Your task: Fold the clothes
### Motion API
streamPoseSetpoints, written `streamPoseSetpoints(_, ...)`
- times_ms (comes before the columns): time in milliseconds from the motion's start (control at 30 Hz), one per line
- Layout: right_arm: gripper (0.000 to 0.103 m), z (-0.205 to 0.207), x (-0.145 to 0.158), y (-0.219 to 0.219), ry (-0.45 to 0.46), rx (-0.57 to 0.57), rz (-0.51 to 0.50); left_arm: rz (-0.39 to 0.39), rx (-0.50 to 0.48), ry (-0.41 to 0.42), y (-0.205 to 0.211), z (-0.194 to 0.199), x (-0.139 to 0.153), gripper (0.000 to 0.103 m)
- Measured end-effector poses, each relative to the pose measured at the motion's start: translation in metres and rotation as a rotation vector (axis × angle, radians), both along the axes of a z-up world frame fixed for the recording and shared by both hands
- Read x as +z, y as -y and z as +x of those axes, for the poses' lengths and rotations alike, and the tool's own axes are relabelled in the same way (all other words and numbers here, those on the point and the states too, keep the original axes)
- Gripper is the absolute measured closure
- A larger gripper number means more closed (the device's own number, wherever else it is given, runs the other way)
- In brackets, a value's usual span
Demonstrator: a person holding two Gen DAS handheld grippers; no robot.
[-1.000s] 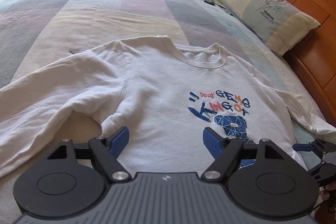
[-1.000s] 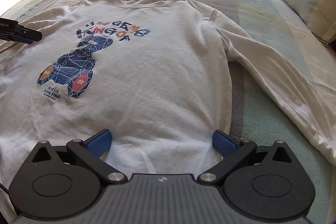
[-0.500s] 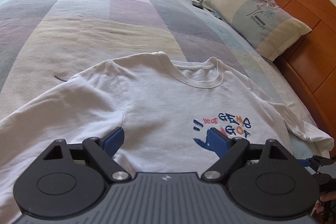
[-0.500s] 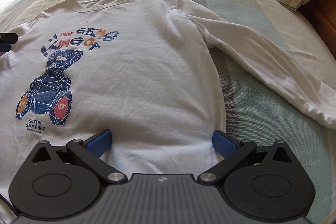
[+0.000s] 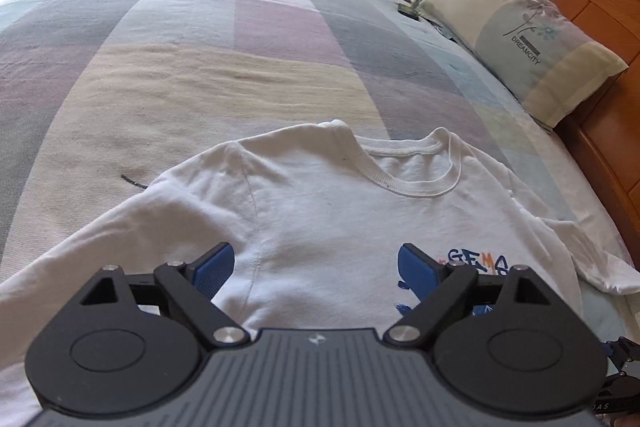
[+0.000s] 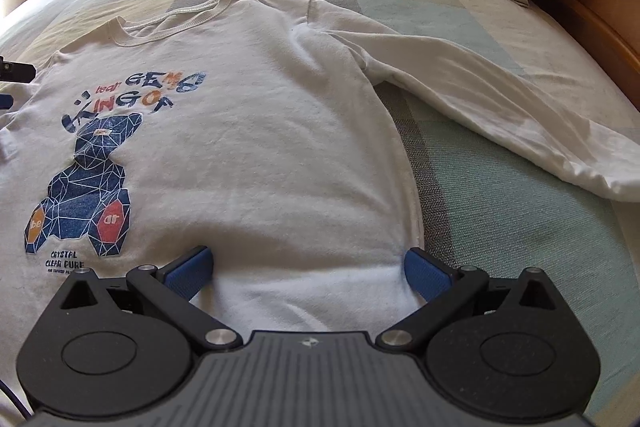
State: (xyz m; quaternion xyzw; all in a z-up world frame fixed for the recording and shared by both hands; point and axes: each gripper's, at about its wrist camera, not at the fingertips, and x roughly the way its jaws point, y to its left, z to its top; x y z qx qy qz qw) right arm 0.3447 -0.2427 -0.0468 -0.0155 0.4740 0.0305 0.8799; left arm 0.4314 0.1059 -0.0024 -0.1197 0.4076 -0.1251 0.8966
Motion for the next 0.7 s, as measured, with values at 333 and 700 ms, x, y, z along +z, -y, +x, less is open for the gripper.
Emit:
streamPoseSetpoints(333, 0.0, 0.013, 0.019, 0.008, -0.074, 0.128, 0.072, 0.092, 0.018, -0.121, 0.047, -0.028, -0.03, 0.009)
streamPoseSetpoints(700, 0.0, 0.156, 0.065, 0.019, 0.081, 0.215, 0.316, 0.15, 0.174, -0.178, 0.041, -0.058, -0.03, 0.009)
